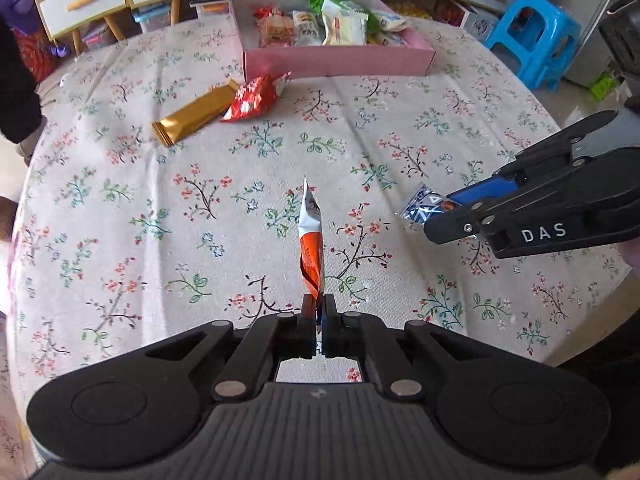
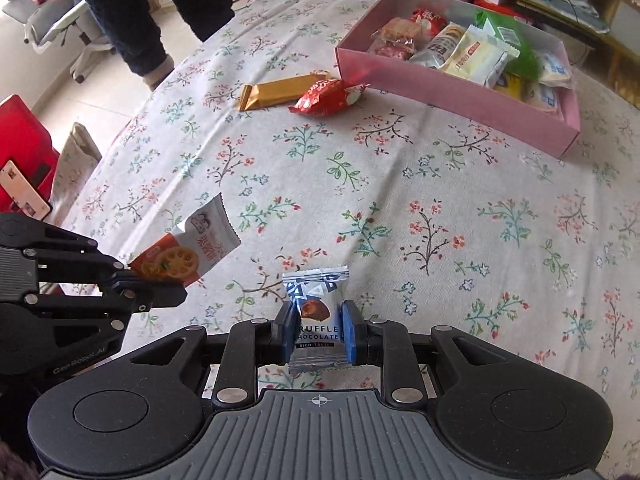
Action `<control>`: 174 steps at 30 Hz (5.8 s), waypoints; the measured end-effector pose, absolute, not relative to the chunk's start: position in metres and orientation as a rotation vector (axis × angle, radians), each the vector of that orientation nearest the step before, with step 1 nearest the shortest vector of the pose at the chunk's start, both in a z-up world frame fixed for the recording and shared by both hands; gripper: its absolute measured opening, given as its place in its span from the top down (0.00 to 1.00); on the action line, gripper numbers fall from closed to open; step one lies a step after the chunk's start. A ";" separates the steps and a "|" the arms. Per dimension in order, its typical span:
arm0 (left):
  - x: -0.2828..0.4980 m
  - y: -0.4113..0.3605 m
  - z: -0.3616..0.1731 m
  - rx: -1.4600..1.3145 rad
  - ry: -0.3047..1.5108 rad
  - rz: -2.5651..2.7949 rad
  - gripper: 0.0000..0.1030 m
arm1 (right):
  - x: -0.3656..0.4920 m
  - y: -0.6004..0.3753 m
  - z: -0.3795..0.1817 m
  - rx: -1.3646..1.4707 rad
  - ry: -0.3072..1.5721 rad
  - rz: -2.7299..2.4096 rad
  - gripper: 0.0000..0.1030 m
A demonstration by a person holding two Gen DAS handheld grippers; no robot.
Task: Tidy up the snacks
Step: 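Carry the truffle packet and orange-white stick over the pink box, then lower both items into the pink box and open both tools, then move both open tools toward the gold bar and red candy pack, then grasp the gold bar with the left tool while the right tool grasps the red candy pack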
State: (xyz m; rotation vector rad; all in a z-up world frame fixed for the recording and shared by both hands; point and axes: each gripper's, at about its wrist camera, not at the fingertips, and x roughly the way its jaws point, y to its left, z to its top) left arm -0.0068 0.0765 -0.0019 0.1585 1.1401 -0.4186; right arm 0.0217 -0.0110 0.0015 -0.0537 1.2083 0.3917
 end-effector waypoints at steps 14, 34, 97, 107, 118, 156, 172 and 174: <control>0.000 0.083 0.016 0.183 1.139 -0.393 0.99 | 0.019 -0.001 0.016 -0.064 1.180 0.398 0.78; 0.083 0.068 0.030 0.064 1.012 -0.397 0.99 | 0.097 -0.041 0.026 0.146 1.106 0.360 0.78; 0.167 0.078 0.016 0.044 0.798 -0.307 0.03 | 0.158 -0.137 0.014 0.502 0.902 0.136 0.18; 0.135 0.112 -0.007 -0.034 0.780 -0.276 0.01 | 0.138 -0.096 0.008 0.417 0.878 0.156 0.10; 0.125 0.141 -0.049 0.062 0.772 -0.313 0.01 | 0.126 -0.050 -0.027 0.275 0.788 0.228 0.09; 0.113 0.107 -0.053 0.163 0.821 -0.598 0.36 | 0.137 -0.052 -0.052 0.137 0.847 0.390 0.52; 0.119 0.080 -0.055 0.166 0.822 -0.433 0.38 | 0.134 -0.044 -0.055 0.210 0.864 0.337 0.31; 0.118 0.078 -0.054 0.160 0.825 -0.411 0.41 | 0.135 -0.045 -0.054 0.237 0.863 0.309 0.32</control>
